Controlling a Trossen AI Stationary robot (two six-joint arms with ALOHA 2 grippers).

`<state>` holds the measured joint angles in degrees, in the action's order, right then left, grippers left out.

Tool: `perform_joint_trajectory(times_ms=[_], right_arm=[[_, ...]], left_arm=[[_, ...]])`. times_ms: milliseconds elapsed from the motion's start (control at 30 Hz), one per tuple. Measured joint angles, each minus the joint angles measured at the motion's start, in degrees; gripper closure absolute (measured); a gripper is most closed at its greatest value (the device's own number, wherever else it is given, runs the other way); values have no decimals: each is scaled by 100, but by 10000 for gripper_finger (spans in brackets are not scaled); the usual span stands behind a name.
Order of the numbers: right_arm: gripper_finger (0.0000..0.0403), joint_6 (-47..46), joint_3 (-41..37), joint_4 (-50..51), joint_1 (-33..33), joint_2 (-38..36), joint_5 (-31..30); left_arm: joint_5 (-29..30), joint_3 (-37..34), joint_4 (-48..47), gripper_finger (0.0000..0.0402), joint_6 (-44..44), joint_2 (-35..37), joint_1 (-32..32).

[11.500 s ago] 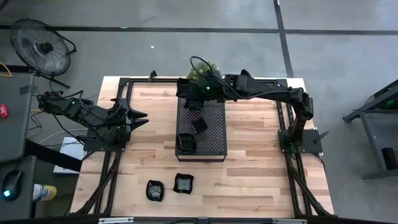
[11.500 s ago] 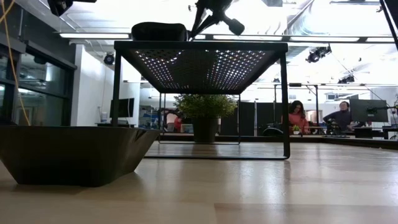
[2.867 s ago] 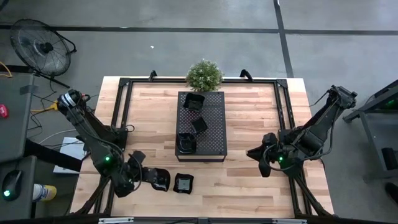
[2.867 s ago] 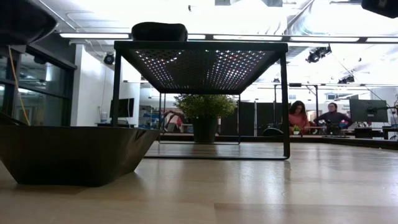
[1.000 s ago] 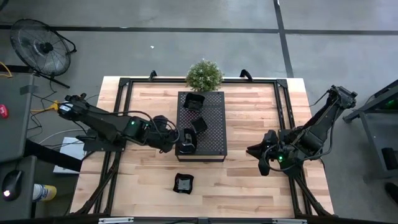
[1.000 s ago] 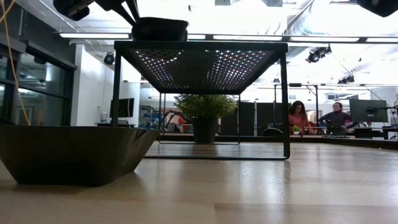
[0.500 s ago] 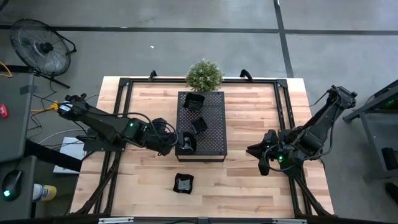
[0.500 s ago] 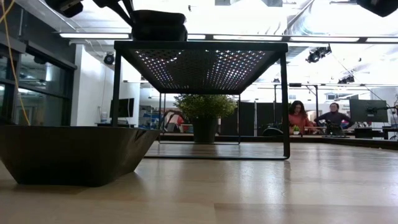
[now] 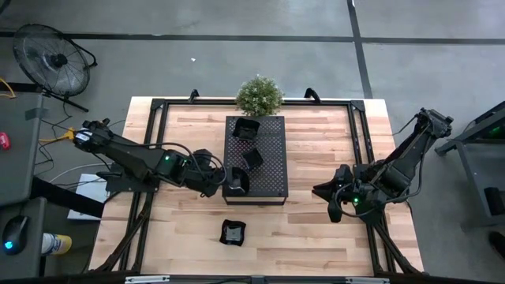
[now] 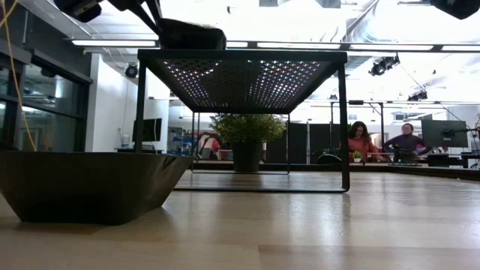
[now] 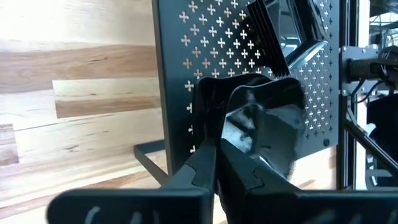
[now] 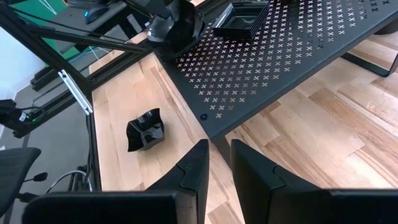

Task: Pick & Place Mini shaped plates
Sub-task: Stack the leaf-shaped plate on top of the leaf-shaped plates on the shelf

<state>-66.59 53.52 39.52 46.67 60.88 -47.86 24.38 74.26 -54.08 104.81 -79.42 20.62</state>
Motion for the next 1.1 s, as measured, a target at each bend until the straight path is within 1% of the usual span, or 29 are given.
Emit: perform_joint_trajectory(times_ms=[167,333,567,733,1000,1100], right_arm=[[341,2,0,-34,0,0,0],[341,0,0,-39,-2,0,0],[341,0,0,-39,-2,0,-2],[341,-28,0,-39,-2,0,-2],[341,-42,0,-49,-2,0,14],[341,-56,0,-54,-2,0,20]], left_arm=[[21,0,25,364,-107,0,-2],[210,0,50,335,-110,2,-2],[294,0,44,308,-302,2,-2],[349,0,80,296,-312,2,-49],[140,0,649,295,-1121,2,-349],[-95,0,691,295,-1295,4,-465]])
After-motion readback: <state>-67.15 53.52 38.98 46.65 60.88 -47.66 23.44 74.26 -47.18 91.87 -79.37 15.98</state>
